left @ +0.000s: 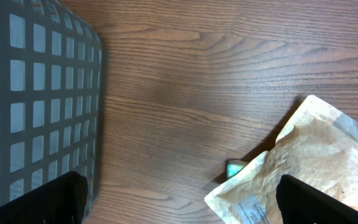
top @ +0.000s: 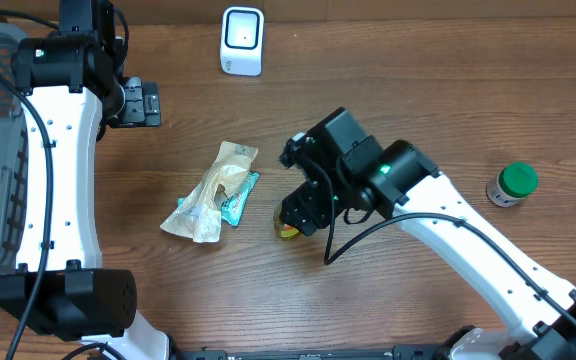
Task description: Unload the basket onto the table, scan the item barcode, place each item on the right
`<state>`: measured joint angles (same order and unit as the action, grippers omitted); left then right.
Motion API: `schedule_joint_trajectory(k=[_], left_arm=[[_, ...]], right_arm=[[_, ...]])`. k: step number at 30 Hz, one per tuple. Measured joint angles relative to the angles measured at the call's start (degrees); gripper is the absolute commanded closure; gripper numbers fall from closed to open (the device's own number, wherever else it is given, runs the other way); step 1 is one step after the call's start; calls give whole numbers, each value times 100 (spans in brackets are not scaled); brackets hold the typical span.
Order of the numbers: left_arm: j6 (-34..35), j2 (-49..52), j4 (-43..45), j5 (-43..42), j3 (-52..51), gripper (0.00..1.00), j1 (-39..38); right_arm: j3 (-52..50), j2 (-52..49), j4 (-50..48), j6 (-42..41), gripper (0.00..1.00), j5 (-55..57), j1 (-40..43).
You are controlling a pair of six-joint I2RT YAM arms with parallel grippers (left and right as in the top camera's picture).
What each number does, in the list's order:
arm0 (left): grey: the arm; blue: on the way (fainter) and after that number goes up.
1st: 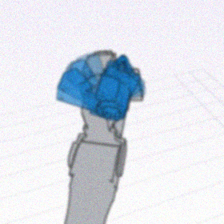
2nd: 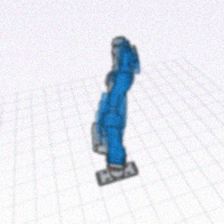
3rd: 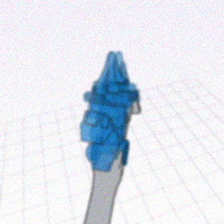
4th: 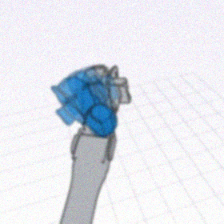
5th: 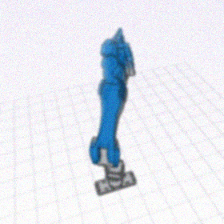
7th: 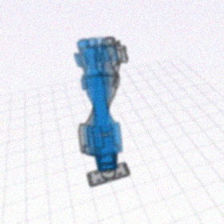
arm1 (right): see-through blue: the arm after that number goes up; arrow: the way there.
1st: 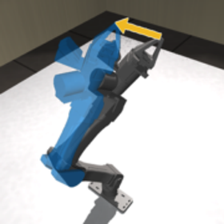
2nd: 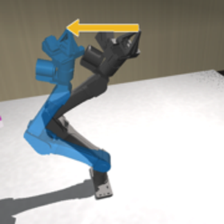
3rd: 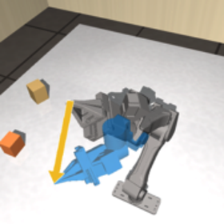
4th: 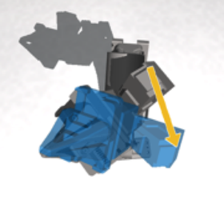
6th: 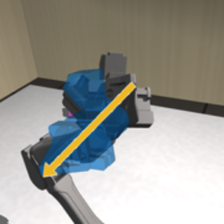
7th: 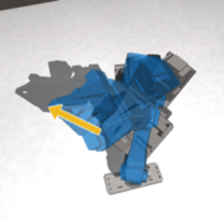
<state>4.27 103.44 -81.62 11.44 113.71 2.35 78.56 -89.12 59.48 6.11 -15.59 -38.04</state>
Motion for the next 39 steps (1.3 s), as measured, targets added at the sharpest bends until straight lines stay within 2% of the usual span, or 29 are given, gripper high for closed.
schedule_joint_trajectory(k=[5,10,14,20,25,39], left_arm=[[0,0,0,0,0,0,0],[0,0,0,0,0,1,0],[0,0,0,0,0,0,0],[0,0,-2,-2,0,0,0],[0,0,-2,0,0,0,0],[0,0,-2,-2,0,0,0]], right_arm=[[-387,-42,-697,275,22,-72,-20],[-621,-42,-990,350,24,-275,-22],[-756,-42,-1156,391,32,-352,-20],[-769,-42,-1246,448,51,-374,-20],[-769,-42,-1233,424,54,-391,-22],[-769,-42,-1237,164,70,-387,-20]])
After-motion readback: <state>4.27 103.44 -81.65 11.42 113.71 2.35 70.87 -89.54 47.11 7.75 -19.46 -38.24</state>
